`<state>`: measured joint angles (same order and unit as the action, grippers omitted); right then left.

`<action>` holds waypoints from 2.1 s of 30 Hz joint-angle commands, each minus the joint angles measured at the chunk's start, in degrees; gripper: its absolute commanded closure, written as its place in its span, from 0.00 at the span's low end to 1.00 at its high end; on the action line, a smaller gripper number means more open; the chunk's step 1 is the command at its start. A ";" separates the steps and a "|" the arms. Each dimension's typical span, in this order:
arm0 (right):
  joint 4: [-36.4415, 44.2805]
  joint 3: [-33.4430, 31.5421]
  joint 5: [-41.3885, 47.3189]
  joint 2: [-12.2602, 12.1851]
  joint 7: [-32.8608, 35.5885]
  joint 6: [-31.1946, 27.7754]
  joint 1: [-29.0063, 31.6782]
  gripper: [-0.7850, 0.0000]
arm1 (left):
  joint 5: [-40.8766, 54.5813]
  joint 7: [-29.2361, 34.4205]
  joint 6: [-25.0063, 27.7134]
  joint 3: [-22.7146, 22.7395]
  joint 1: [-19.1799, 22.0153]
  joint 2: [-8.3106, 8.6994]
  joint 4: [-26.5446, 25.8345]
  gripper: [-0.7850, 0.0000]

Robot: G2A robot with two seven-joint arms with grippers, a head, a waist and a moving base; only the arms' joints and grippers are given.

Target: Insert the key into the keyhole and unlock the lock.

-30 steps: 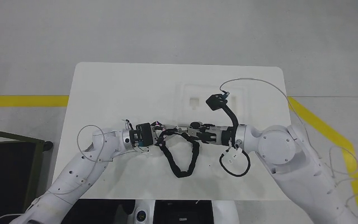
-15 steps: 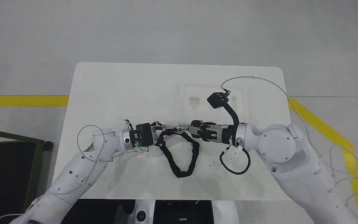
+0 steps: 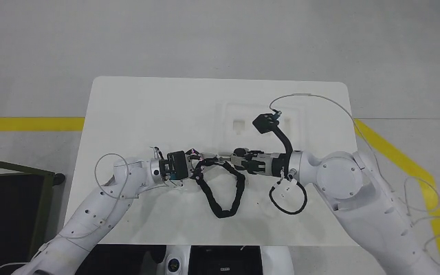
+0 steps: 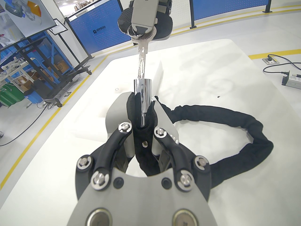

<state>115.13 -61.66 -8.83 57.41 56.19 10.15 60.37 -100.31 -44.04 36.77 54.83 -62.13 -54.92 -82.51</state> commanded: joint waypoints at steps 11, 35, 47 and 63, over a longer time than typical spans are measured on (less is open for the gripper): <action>-0.93 0.43 -0.33 0.20 -0.08 1.01 -0.67 1.00 | 0.00 0.00 0.00 0.00 0.00 0.00 0.00 1.00; -5.47 1.79 1.63 0.88 -0.24 0.21 -2.17 1.00 | 0.00 0.00 0.00 0.00 0.00 0.00 0.00 1.00; -10.03 2.82 5.71 1.46 0.90 -2.78 -3.78 1.00 | 0.00 0.00 0.00 0.00 0.00 0.00 0.00 1.00; -13.50 5.47 6.70 2.34 5.12 -1.71 -8.99 1.00 | 0.00 0.00 0.00 0.00 0.00 0.00 0.00 1.00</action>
<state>101.91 -56.38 -2.22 59.69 61.09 8.39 51.75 -100.31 -44.04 36.77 54.83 -62.13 -54.92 -82.51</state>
